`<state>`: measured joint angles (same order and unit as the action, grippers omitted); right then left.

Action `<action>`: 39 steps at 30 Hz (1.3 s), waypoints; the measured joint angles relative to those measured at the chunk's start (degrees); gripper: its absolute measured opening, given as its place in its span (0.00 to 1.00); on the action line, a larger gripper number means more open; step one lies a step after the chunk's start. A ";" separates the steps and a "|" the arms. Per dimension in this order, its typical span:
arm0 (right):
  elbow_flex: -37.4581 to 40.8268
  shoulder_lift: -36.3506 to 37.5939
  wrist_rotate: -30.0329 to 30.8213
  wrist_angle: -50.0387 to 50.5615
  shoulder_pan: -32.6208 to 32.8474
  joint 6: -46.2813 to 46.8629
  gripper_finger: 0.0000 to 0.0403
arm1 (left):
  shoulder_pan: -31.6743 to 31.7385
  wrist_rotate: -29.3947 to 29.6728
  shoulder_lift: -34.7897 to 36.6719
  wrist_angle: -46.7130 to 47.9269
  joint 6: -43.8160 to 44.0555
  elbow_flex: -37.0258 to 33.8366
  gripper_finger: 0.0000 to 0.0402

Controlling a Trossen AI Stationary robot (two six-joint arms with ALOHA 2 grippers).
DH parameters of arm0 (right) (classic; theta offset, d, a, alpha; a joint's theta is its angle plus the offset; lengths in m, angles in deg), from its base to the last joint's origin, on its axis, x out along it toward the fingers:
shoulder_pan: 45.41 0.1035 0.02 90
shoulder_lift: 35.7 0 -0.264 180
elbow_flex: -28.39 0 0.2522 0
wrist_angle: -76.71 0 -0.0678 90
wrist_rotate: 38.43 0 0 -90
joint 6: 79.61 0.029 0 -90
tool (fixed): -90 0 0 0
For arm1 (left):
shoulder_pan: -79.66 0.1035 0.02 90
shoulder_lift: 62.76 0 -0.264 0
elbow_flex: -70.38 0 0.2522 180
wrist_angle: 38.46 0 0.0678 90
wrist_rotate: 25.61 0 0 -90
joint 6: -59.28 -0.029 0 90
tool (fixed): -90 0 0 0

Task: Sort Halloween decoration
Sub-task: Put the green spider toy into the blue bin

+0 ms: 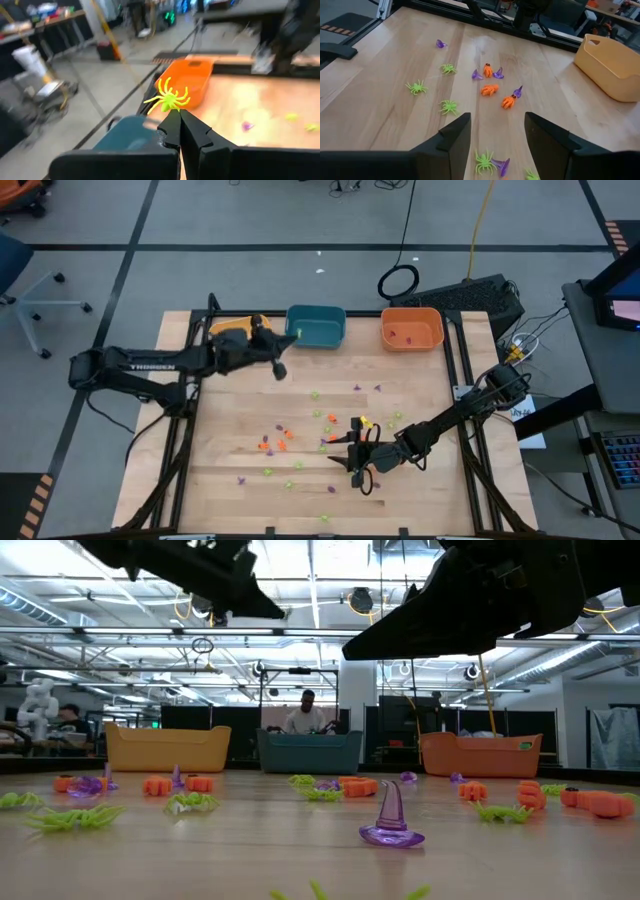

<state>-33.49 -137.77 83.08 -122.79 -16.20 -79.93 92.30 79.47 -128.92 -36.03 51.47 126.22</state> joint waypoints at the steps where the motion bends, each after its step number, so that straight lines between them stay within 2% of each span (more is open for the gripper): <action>1: 0.00 0.00 0.00 0.17 0.00 0.29 0.42 | 1.14 -0.04 -0.46 2.39 0.01 1.07 0.00; 3: 0.00 0.00 0.00 0.84 0.00 0.96 0.42 | 3.35 -1.19 -1.50 5.81 0.01 2.94 0.00; 7: 0.00 0.00 0.00 3.05 0.00 1.18 0.42 | 7.52 -9.09 -5.00 7.79 0.08 5.70 0.00; 13: 0.00 0.00 0.00 5.33 0.00 2.66 0.42 | 11.85 -16.22 -14.41 7.82 0.93 9.20 0.00; 15: 0.00 0.01 0.00 5.36 0.00 3.12 0.42 | 12.01 -16.14 -17.86 7.73 1.38 9.71 0.00; 20: 0.00 0.02 0.00 6.54 0.28 3.37 0.42 | 12.65 -9.60 -25.24 5.78 0.18 10.82 0.00; 25: 0.00 0.02 -0.01 7.93 0.42 4.16 0.42 | 14.24 -8.54 -30.34 5.75 1.59 12.94 0.00; 35: 0.00 0.02 -0.02 8.35 0.50 4.18 0.42 | 15.63 -8.29 -32.14 7.04 4.94 13.86 0.00; 39: 0.00 0.02 -0.20 8.33 0.52 4.20 0.42 | 15.87 -8.19 -32.14 7.90 8.26 13.86 0.07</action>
<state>-33.49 -137.74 82.88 -114.46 -15.67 -75.73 108.18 71.28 -161.07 -28.14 59.73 140.08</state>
